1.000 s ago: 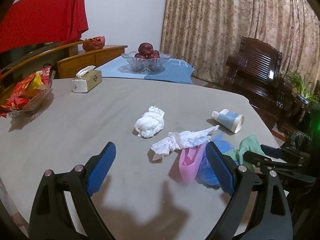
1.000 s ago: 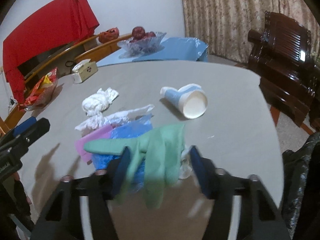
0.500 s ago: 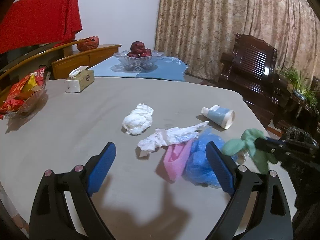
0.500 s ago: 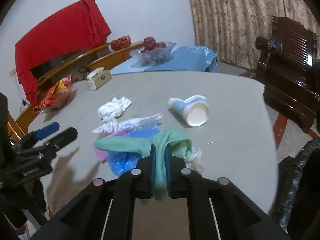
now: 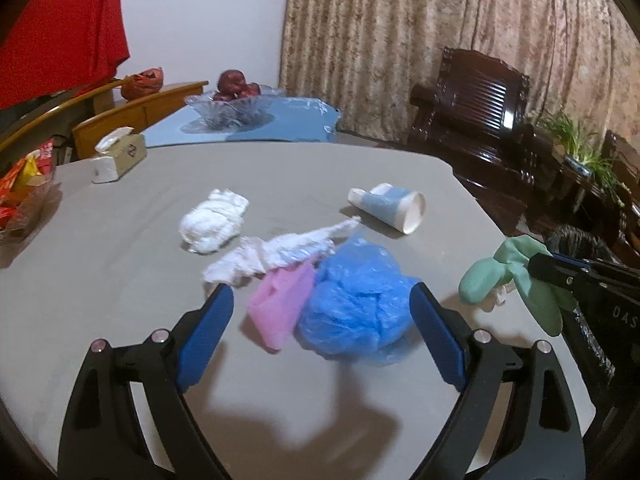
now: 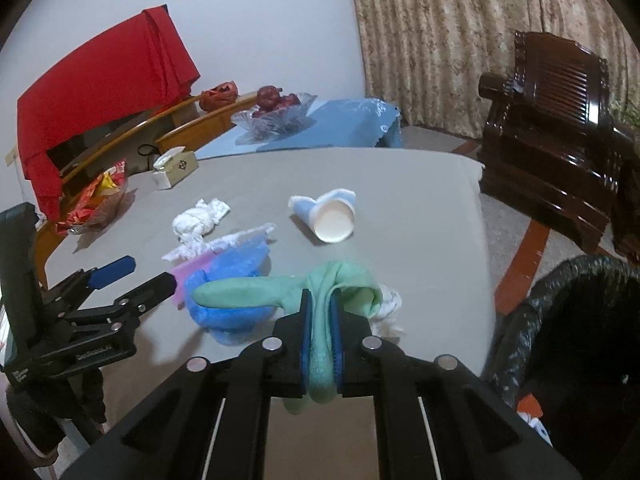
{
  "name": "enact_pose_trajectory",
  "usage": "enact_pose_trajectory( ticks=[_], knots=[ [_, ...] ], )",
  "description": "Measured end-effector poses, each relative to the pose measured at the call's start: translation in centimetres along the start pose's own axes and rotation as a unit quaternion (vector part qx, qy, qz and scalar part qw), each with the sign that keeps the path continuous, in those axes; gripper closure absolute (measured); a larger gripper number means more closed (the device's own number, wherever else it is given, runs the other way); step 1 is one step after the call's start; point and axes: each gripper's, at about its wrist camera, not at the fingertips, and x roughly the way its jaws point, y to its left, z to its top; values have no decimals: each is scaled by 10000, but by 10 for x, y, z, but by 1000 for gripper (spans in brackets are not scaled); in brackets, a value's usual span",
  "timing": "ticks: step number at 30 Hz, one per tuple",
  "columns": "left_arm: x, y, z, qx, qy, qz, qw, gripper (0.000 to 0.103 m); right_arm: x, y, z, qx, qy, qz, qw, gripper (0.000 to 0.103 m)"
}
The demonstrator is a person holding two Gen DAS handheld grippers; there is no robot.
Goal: Collect trash
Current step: 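Grasp the blue plastic bag with the left tool while the right tool holds the glove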
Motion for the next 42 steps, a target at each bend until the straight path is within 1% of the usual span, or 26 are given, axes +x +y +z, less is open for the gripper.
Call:
enact_pose_trajectory(
  ticks=[4,9,10,11,12,14,15,17,18,20,22,30,42],
  knots=[
    [14,-10,-3,60,161,-127,9998,17,-2,-5,-7,10,21,-15,10000,94],
    [30,-24,-7,170,298,-189,9992,17,-8,-10,-9,34,5,-28,10000,94],
    [32,-26,-7,179,324,-194,9991,22,-9,-12,-9,48,5,-27,10000,94],
    [36,-28,-9,181,382,-209,9989,30,-9,-11,-9,57,7,-26,10000,94],
    [38,-29,-10,160,446,-235,9986,34,-9,-12,-9,69,11,-17,10000,94],
    [46,-30,-13,73,657,-325,9973,62,-9,-14,-10,86,28,6,10000,94],
    [47,-31,-14,58,711,-352,9968,63,-9,-14,-10,91,30,7,10000,94],
    [45,-34,-15,97,663,-374,9971,74,-9,-15,-11,91,36,5,10000,94],
    [44,-36,-15,123,644,-385,9971,77,-9,-15,-11,93,36,5,9999,94],
    [39,-38,-13,120,587,-439,9972,89,-10,-15,-11,99,30,13,9999,94],
    [33,-40,-10,101,529,-516,9972,93,-10,-15,-11,85,15,19,10000,94],
    [-5,-41,9,27,131,-575,9983,95,-22,-9,-4,64,-102,109,9999,94],
    [-50,-49,27,91,-161,-590,9981,95,-63,8,15,-127,-501,163,9985,94]
  ],
)
